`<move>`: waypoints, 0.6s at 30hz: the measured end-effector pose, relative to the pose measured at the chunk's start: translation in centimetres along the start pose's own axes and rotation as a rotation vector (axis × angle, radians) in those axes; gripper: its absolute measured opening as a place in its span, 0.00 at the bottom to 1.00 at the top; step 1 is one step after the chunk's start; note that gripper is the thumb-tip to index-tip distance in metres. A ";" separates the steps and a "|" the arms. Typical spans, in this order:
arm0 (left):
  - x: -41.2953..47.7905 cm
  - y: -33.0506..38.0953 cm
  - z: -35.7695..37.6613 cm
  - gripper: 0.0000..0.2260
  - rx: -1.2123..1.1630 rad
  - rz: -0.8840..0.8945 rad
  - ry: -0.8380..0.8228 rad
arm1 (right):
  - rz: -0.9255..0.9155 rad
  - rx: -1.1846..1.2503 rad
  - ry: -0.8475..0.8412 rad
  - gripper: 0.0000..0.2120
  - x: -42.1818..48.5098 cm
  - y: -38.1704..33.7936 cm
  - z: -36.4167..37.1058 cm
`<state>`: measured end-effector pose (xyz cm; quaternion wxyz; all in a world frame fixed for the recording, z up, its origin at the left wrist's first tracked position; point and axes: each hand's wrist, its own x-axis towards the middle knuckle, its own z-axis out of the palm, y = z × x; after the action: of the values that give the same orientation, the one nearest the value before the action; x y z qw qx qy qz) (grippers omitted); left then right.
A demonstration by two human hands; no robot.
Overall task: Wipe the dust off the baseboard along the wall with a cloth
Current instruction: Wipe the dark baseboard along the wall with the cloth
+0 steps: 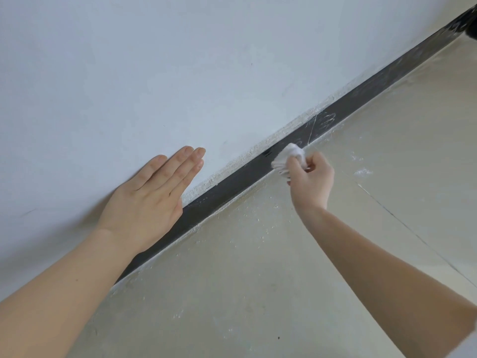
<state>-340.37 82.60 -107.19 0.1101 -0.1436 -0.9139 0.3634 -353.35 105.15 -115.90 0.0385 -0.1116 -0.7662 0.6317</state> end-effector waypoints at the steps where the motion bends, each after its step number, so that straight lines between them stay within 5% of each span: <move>1: -0.1 0.0 0.0 0.29 0.003 -0.001 0.002 | -0.043 -0.029 -0.127 0.15 -1.4 0.0 0.2; 4: 0.0 -0.1 -0.1 0.28 -0.008 -0.003 0.010 | -0.182 -0.199 -0.462 0.17 -5.4 -0.1 1.5; 6: 0.0 -0.1 -0.2 0.29 -0.002 -0.004 0.006 | -0.250 -0.262 -0.537 0.18 -6.1 -0.7 2.5; 18: 0.0 0.0 -0.1 0.28 0.019 -0.008 -0.019 | -0.384 -0.415 -0.398 0.16 1.0 -1.4 0.2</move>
<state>-340.34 82.65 -107.07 0.1044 -0.1353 -0.9120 0.3730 -354.58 104.90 -114.70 -0.0170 0.1548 -0.8778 0.4529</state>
